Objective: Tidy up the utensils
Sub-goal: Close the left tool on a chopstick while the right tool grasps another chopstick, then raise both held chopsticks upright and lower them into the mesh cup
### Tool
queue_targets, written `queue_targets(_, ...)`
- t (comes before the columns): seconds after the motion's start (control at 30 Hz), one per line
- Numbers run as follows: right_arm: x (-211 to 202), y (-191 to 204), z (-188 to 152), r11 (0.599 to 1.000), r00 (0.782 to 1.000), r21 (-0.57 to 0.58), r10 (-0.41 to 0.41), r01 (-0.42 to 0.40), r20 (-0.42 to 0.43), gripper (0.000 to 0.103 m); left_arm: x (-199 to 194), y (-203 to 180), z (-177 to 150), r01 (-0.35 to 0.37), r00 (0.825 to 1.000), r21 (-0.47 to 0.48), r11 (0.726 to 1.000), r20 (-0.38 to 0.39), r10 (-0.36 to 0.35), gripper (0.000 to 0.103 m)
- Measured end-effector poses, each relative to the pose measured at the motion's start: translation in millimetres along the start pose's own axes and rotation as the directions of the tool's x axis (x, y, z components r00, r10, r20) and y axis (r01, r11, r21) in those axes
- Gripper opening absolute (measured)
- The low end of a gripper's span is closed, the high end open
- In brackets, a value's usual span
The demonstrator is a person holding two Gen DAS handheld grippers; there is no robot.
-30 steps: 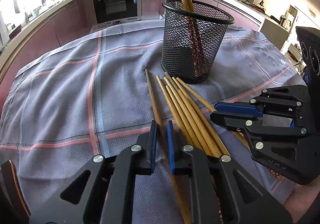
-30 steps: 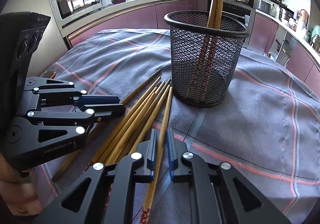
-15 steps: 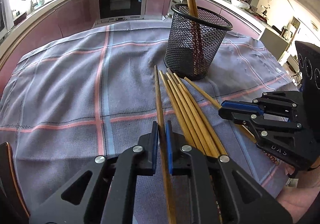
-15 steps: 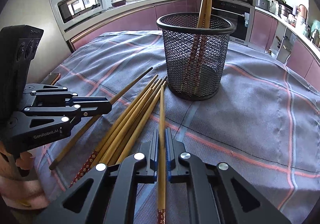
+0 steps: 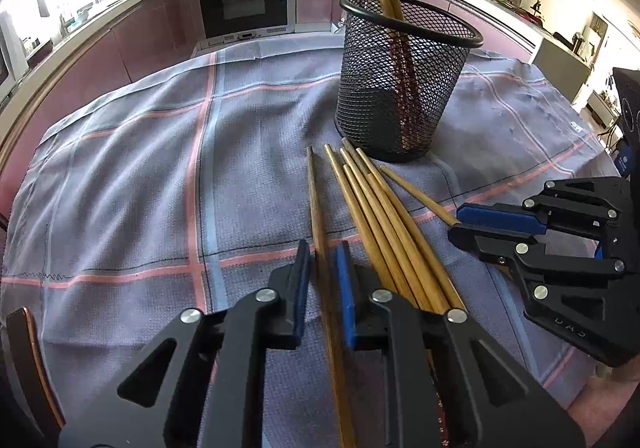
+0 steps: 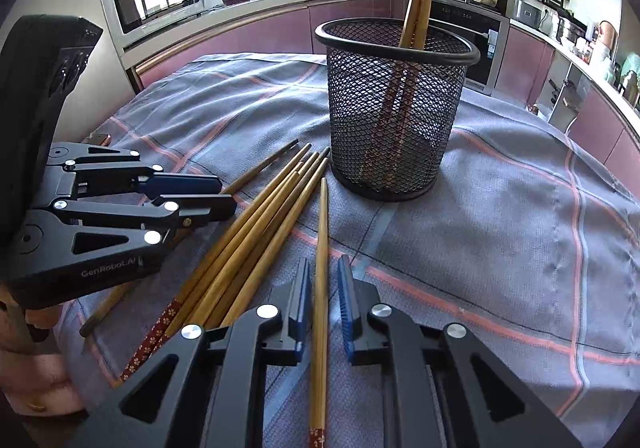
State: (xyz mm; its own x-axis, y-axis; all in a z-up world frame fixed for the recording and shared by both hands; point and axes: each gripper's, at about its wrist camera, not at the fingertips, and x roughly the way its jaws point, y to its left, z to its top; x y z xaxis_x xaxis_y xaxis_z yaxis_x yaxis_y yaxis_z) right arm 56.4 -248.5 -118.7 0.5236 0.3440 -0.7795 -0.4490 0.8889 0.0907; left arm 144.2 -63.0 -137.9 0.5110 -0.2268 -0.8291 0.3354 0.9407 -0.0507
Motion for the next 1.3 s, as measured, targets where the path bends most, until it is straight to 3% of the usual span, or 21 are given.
queue_targets(0.23, -11, -2, -1, 1.0, 0.999, 0.01, 0.024, -0.025, 0.03, 0.005, -8, 9, -1, 0.041, 0.999, -0.046, 0.998, 0.022, -0.04, 0.008)
queue_targets(0.5, -57, -19, 3, 0.988, 0.979, 0.054, 0.136, -0.146, 0.149, 0.005, -56, 22, 2, 0.138, 0.982, -0.055, 0.989, 0.135, -0.129, 0.007)
queue_targets(0.83, -115, -42, 15, 0.967, 0.92, 0.103, 0.184, -0.232, 0.346, 0.005, -126, 33, 18, 0.255, 0.923, -0.033, 0.966, 0.306, -0.233, 0.007)
queue_targets(1.3, -152, -58, 48, 0.979, 0.873, 0.09, 0.12, -0.183, 0.474, 0.005, -179, 39, 57, 0.319, 0.843, -0.029, 0.947, 0.466, -0.269, 0.007)
